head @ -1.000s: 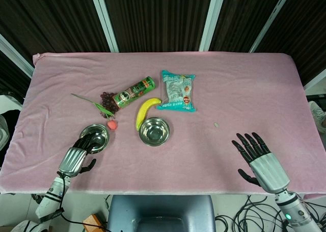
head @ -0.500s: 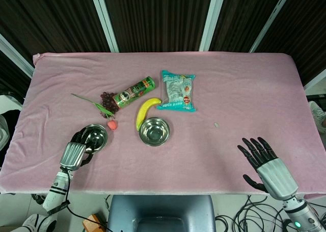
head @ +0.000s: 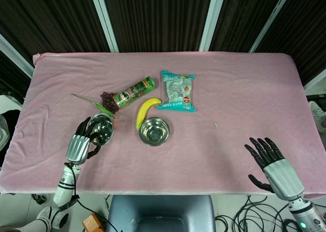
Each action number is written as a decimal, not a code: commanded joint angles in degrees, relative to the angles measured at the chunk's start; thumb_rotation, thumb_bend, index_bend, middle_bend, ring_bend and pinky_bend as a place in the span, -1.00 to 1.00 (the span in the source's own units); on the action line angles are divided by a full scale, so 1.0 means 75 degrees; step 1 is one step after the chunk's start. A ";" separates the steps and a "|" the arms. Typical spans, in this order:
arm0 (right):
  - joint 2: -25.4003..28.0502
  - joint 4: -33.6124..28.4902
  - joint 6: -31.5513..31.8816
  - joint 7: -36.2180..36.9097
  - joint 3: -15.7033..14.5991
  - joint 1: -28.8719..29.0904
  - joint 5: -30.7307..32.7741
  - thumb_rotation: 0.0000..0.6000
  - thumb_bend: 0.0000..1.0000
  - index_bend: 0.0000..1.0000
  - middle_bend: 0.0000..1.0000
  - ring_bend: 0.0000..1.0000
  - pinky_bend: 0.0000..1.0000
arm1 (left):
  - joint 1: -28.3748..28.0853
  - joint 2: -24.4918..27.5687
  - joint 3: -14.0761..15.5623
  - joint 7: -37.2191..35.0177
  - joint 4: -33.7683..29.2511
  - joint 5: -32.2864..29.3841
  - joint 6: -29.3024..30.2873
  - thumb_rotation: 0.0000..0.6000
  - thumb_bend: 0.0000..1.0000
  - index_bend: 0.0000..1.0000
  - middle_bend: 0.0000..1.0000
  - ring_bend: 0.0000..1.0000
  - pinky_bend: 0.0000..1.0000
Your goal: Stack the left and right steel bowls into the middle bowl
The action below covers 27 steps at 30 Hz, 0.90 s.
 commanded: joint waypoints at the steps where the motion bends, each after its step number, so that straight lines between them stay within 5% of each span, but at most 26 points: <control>1: -0.0036 0.0095 0.0055 0.0114 0.0037 -0.0075 0.0003 1.00 -0.22 -1.00 -1.00 -1.00 -1.00 | -0.0429 0.0084 -0.0228 0.0397 -0.0683 0.0055 -0.0059 1.00 -0.04 0.50 -0.59 -0.93 -0.71; 11: -0.0092 0.0489 0.0166 0.0702 0.0209 -0.0257 0.0157 1.00 -0.22 -1.00 -1.00 -1.00 -1.00 | -0.1447 -0.0183 -0.0481 0.2011 -0.2398 -0.0066 -0.1109 1.00 -0.06 0.49 -0.55 -0.89 -0.71; 24: -0.0085 0.1063 0.0370 0.1606 0.0337 -0.0476 0.0263 1.00 -0.22 -1.00 -1.00 -1.00 -1.00 | -0.1991 -0.1153 -0.0521 0.2892 -0.1312 -0.0528 -0.1902 1.00 -0.08 0.37 -0.57 -0.89 -0.71; 27: -0.0062 0.1094 0.0411 0.1718 0.0352 -0.0507 0.0234 1.00 -0.22 -1.00 -1.00 -1.00 -1.00 | -0.1995 -0.1158 -0.0420 0.2971 -0.1154 -0.0533 -0.1978 1.00 -0.11 0.20 -0.60 -0.91 -0.71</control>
